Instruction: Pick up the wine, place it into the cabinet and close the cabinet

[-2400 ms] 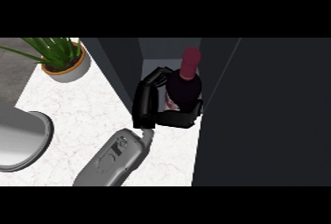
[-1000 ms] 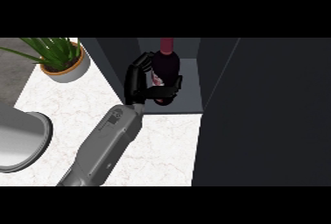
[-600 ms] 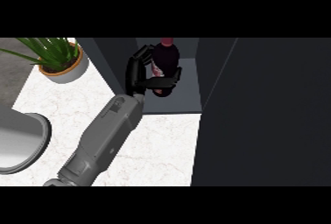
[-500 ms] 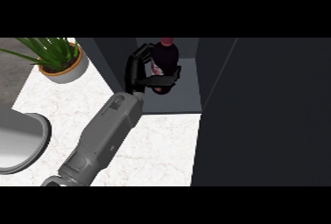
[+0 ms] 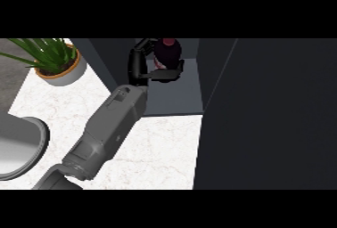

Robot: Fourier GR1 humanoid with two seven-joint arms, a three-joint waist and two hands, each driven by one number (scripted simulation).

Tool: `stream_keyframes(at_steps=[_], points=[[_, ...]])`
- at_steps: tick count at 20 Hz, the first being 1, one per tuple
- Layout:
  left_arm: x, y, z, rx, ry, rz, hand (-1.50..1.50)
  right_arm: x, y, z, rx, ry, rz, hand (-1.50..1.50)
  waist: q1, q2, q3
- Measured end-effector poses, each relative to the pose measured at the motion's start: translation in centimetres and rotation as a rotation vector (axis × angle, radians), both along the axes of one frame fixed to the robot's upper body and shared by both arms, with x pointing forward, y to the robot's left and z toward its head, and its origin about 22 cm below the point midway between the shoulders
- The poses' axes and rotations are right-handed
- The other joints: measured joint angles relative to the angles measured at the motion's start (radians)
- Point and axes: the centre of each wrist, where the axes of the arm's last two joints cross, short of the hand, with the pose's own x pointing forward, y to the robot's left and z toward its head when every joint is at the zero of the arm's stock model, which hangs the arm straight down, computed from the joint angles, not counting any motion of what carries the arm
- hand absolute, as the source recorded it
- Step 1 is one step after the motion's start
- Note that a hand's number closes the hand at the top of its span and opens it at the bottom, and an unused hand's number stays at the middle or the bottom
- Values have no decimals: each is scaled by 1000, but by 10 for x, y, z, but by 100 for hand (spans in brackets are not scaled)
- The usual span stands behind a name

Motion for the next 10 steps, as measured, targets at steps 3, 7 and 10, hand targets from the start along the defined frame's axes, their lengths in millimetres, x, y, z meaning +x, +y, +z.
stream_keyframes(at_steps=[3, 7, 10], points=[[6, 3, 4, 5, -11, 5, 150, 2, 1, 0, 7, -10, 4, -150, -2, 3, 0], [10, 4, 7, -24, 6, 11, 150, 2, 4, 0, 19, -10, 18, -150, -5, 4, 0], [9, 5, 1, -75, 31, 22, 150, 2, 7, 1, 23, -13, 29, -150, -10, 5, 0]])
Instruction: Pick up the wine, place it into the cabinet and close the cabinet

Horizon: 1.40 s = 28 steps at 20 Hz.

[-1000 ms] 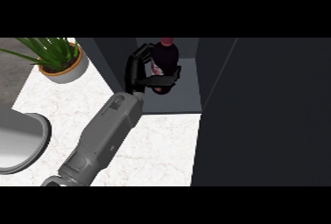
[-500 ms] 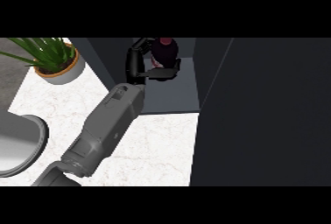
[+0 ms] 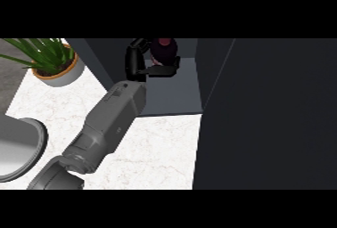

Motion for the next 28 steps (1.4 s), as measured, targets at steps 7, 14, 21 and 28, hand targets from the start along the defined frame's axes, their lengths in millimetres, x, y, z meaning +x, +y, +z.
stream_keyframes(at_steps=[7, 14, 21, 28], points=[[0, 3, -5, -78, 19, 0, 150, 1, -1, -1, -5, -3, 2, -150, -7, 2, 1], [2, 4, -5, -82, 23, -1, 150, 1, 0, 0, -8, -1, 10, -150, -13, 3, 2], [1, 6, -9, -35, 46, 26, -150, 3, 3, 1, -4, -7, 22, -150, -14, 5, 2], [-1, 10, -15, 30, 79, 53, -150, 2, 5, 0, 3, -10, 25, -150, -20, 8, 2]])
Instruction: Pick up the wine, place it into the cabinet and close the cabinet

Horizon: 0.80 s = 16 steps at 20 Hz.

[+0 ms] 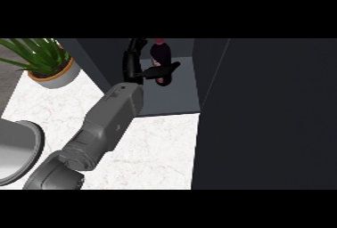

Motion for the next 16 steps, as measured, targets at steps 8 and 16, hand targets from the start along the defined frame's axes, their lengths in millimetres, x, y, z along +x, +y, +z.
stream_keyframes(at_steps=[8, 16], points=[[-8, 6, -17, 67, 10, 27, -150, 0, 1, 0, -2, -6, 4, -150, -7, 3, 0], [-11, 6, -22, 38, -22, 35, -150, 2, -2, 1, -14, -15, 0, -150, -7, 5, 0]])
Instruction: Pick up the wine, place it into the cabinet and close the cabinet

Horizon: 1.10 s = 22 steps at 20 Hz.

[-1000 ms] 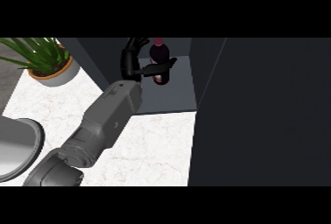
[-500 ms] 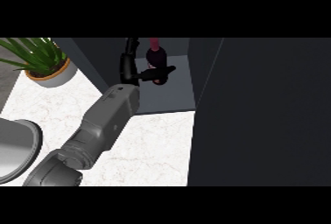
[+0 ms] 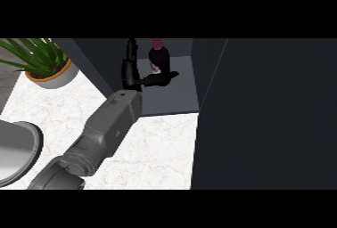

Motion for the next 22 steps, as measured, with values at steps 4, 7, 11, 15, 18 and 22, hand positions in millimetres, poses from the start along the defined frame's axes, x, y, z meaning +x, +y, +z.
stream_keyframes(at_steps=[4, 7, 11, 15, 18, 22], points=[[0, 1, -1, -5, -14, -21, -150, 1, 0, -1, 5, -1, 8, -150, -1, 0, 0], [-1, 1, -2, -19, -37, -47, -150, 0, 0, 0, 6, 5, 7, -150, -1, -1, 0], [-1, 0, -2, -15, -40, -92, -150, -1, 2, 0, 11, 16, 11, -150, 2, -1, -2], [-2, 0, -3, -25, -33, -135, -150, -1, 2, 0, 13, 21, 9, -150, 4, -2, -4], [-2, 0, -4, -26, -51, -162, -150, -1, 1, -2, 12, 16, 5, -150, 4, -3, -3], [-3, 1, -4, -61, -60, -183, -150, -1, 3, 2, 13, 11, 13, -150, 2, -6, -3]])
